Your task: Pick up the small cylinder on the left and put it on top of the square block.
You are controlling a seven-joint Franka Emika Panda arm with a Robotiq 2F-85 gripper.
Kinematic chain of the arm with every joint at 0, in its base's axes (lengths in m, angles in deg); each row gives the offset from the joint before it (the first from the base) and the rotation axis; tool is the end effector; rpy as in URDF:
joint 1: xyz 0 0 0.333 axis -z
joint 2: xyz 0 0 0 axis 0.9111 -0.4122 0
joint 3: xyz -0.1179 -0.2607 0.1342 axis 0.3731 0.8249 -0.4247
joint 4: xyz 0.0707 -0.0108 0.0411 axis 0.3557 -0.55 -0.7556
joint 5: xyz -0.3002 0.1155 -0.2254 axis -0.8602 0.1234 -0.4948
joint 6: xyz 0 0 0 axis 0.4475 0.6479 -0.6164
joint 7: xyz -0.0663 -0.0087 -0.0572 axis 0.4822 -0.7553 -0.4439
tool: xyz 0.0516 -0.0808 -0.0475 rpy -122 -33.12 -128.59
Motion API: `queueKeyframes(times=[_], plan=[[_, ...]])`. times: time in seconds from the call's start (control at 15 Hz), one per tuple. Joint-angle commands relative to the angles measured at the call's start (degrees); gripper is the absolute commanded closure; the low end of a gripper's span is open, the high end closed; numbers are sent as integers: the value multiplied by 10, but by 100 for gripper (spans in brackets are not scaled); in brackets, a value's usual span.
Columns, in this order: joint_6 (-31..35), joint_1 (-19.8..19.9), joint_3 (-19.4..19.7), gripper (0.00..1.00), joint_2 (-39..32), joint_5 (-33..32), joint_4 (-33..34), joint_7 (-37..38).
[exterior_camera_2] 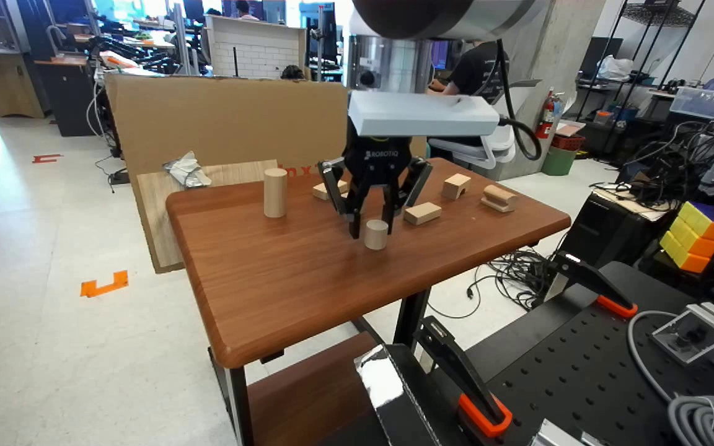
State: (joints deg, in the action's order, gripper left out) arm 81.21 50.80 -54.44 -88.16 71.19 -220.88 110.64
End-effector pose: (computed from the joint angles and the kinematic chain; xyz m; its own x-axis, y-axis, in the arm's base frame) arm 0.5138 0.1171 0.1715 0.9825 -0.1858 0.0127 -0.1861 -0.9818 0.0370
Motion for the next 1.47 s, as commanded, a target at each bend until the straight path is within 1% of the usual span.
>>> queueKeyframes(times=[0.0, 0.07, 0.2, 0.6, 0.73, 1.07, 1.4], plan=[[-20, -6, 5, 85, -3, 5, 19, 24], [-29, -3, 1, 92, -3, 13, 23, 27], [-40, -3, 1, 92, 0, 18, 28, 40], [-97, 15, -4, 92, 38, 42, 51, 54], [-106, 21, 0, 92, 44, 36, 60, 56], [-107, 38, 1, 92, 27, 37, 91, 62], [-98, 32, 3, 92, -5, 32, 123, 94]])
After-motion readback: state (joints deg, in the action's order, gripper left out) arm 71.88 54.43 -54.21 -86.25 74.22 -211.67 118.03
